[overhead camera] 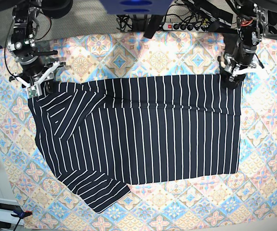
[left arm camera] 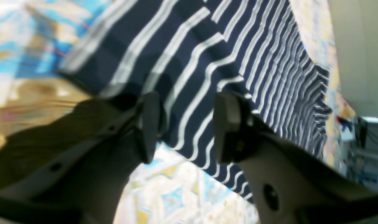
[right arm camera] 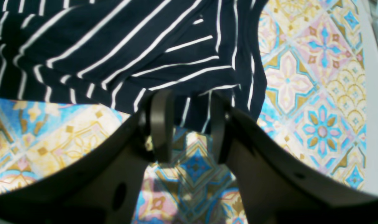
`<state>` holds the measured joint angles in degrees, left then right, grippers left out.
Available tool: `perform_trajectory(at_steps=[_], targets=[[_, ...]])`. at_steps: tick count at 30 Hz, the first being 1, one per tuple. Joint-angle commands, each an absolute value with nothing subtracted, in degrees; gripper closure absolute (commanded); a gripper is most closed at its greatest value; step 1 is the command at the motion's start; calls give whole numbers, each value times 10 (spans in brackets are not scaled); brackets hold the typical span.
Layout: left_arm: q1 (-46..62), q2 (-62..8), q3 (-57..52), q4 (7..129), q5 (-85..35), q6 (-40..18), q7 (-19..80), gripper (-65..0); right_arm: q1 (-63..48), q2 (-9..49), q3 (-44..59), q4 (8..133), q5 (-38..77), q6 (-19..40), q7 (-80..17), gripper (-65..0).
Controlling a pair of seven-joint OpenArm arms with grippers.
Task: Fold the T-shirt properly
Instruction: 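Lower both grippers, laying the folded edge flat on the shirt, then adjust both grippers' grip along the folded shirt edge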
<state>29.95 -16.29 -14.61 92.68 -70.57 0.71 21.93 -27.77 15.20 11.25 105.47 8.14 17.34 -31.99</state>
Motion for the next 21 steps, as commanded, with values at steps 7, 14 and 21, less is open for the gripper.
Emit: perform_trajectory(at_steps=[7,14,21], targets=[[310,-168,-148,927,-724,0,215,-258,-288,157,111,1067,86,172,-307,-196],[330,-150,-147,915,-739,0,215,-258,-288,146,111,1067,86,172,-307,-196],[321,-144,-149,898,-736,0,215,-258,-288,145,111,1065,86,172,-307,-196]])
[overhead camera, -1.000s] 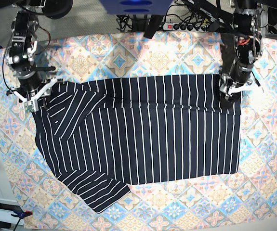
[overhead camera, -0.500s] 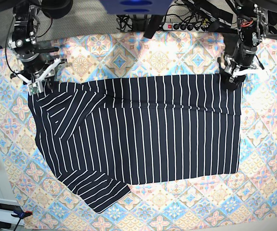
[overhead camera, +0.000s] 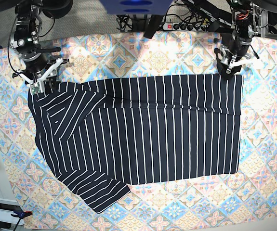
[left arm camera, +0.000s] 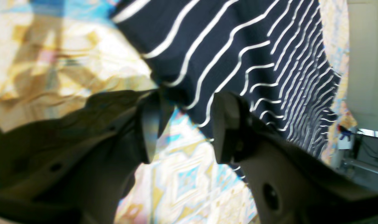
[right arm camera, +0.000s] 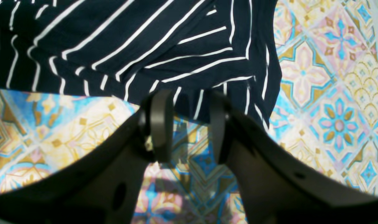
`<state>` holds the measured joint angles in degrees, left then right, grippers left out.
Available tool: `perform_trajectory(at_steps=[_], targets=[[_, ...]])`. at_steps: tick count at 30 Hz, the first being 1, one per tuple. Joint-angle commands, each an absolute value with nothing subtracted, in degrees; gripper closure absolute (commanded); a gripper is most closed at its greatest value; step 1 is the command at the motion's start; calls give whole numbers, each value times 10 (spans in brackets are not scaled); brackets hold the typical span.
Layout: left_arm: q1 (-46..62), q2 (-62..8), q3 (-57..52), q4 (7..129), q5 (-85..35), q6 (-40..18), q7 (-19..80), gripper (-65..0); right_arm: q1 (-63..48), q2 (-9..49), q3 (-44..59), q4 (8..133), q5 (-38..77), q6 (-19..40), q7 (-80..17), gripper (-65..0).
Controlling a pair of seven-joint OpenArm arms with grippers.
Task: Fold the T-shirt properly
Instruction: 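Adjust both grippers' grip along the folded shirt edge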
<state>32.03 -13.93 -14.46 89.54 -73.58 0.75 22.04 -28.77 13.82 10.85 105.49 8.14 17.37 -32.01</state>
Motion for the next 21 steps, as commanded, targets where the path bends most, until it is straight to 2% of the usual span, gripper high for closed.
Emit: perform_trajectory(at_steps=[1,12,17,19,21], targets=[[314,-144,-153,888,-736,0,215,-258,-287,145,111,1064,86,172,-307,-196],[239,-143,-157,807,-734,0,215,-258,-285,145,115,1062,87,172,-309,-199],[213,-142,-156,784,-734,0,216,-252,-284,120,128,1061,93,171,-311,-208],[210,-142,-156,784,-734,0,216,-211,-284,109,141,1054,125,171,-311,-228],[210,-142,-156,785,-733,0,216,-117,-283,107,162,1033,182,171,-312,-246]])
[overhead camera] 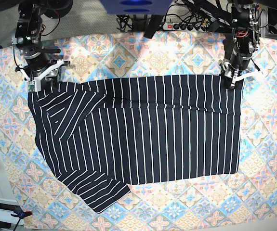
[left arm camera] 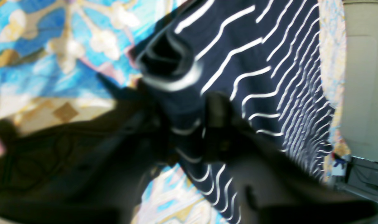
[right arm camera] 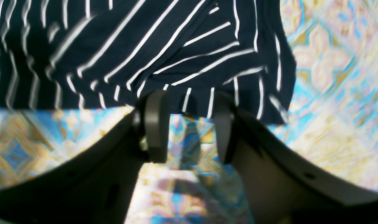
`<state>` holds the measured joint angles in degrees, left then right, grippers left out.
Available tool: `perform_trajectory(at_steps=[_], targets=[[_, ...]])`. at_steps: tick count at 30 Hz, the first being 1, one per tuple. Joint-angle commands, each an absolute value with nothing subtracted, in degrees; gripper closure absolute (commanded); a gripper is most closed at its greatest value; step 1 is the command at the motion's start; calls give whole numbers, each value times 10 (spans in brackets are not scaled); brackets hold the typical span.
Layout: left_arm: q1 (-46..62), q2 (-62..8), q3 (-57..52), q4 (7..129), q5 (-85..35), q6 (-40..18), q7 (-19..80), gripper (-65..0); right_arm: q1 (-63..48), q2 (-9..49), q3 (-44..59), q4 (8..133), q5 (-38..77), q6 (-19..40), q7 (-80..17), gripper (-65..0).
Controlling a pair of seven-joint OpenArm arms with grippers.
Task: Fold the T-shirt properly
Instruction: 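Adjust both grippers' grip along the folded shirt edge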
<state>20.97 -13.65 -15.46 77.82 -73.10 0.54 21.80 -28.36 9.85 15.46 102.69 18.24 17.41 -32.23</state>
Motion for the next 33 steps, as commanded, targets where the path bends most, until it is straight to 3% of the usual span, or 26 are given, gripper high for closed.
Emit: perform_trajectory(at_steps=[1,3,16,33], targets=[[210,-142,-156,785,-733,0,216,-69,-283,107,170,1020,208,171,-312,-250],[212,-142,-156,784,-733,0,216,0,-283,108,186,992,261,171,-312,-251],[212,-142,-155,785,-733,0,240,0,-211,109,209,835,428,172,-320,-252],[212,-144,-156,784,-733,0,240,0,-109,109,232,714,436,173,-337,-252]])
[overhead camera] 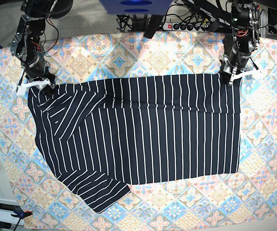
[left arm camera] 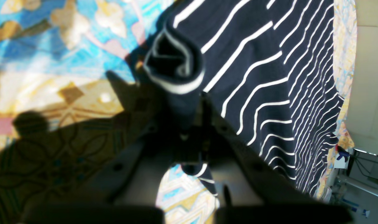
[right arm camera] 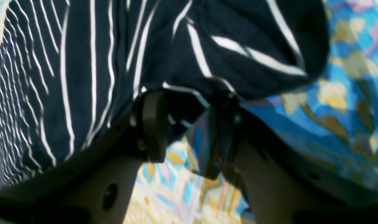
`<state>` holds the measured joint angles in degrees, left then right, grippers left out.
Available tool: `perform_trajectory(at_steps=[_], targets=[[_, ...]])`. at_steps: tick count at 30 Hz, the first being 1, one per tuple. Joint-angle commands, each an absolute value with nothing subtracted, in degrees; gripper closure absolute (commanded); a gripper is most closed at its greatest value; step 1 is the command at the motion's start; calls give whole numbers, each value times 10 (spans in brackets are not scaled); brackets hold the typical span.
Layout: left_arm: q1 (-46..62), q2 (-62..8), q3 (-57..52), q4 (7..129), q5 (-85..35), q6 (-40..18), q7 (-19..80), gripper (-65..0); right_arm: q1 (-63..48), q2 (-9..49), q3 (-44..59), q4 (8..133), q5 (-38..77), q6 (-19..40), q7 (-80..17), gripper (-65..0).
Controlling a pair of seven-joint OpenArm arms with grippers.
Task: Fold the T-shirt properly
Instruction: 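Adjust both grippers' grip along the folded shirt edge, then drag the shirt toward the robot base with both grippers, then release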
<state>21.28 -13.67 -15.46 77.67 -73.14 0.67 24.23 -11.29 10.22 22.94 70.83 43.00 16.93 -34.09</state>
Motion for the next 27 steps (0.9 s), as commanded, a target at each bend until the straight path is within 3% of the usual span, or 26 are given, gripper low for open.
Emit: perform_trajectory(at_steps=[1,10,20,24,27], targets=[[212,-144,-156,784,-733,0,240,0,-103,109,232,707,436,173,-337,-251],[213,-143,-156,784,-733,0,240,0,-80,109,232,663,436,173,-333,-245],[214,-143,-156,785,-733,0,240,0,-67,109,233,653,436,182,-338,0],[225,-143,-156,787,-734,0,240,0,-80,108,261,665,436,242,-374,-7],[240,-144,-156,792,-734,0,240,0,-102,107,306,684,436,254,-407,-7]])
